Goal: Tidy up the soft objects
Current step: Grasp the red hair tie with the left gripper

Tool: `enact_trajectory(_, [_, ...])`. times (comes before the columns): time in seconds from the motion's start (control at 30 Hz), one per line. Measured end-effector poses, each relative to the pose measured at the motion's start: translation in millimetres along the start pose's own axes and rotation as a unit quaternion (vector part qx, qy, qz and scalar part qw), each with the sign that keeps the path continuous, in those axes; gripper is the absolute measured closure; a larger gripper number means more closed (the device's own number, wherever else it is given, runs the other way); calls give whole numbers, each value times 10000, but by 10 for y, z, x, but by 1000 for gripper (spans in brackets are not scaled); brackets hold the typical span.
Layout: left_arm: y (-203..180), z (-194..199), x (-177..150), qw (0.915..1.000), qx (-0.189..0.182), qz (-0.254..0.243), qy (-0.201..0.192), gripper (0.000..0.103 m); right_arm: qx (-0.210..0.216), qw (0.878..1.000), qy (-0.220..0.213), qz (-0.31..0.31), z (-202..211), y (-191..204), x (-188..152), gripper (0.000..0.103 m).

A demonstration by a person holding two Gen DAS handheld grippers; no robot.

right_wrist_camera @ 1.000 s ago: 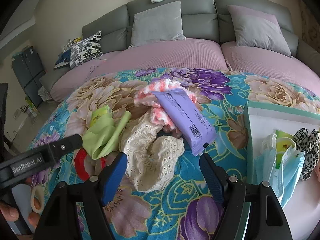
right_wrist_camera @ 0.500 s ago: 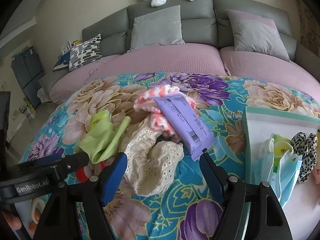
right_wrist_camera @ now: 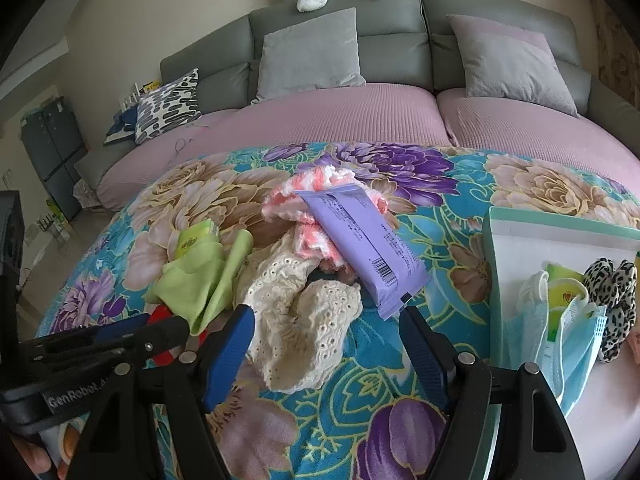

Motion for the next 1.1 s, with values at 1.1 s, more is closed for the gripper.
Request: enact_trajectory(1.1, [-165,284,66,9980,-194,-455,-402,88,-10,9999,-3,-130,-2,-66,5,25])
Point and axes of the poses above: each gripper's, at about its wrist camera, not at the fingertips, and z roughly against the way its jaws point, y to its left, x to its top, the point moved 1 cm from there along -z, roughly the way its jaws point, and after that the axes turned 13 degrees about -x, right-handed, at the moved point
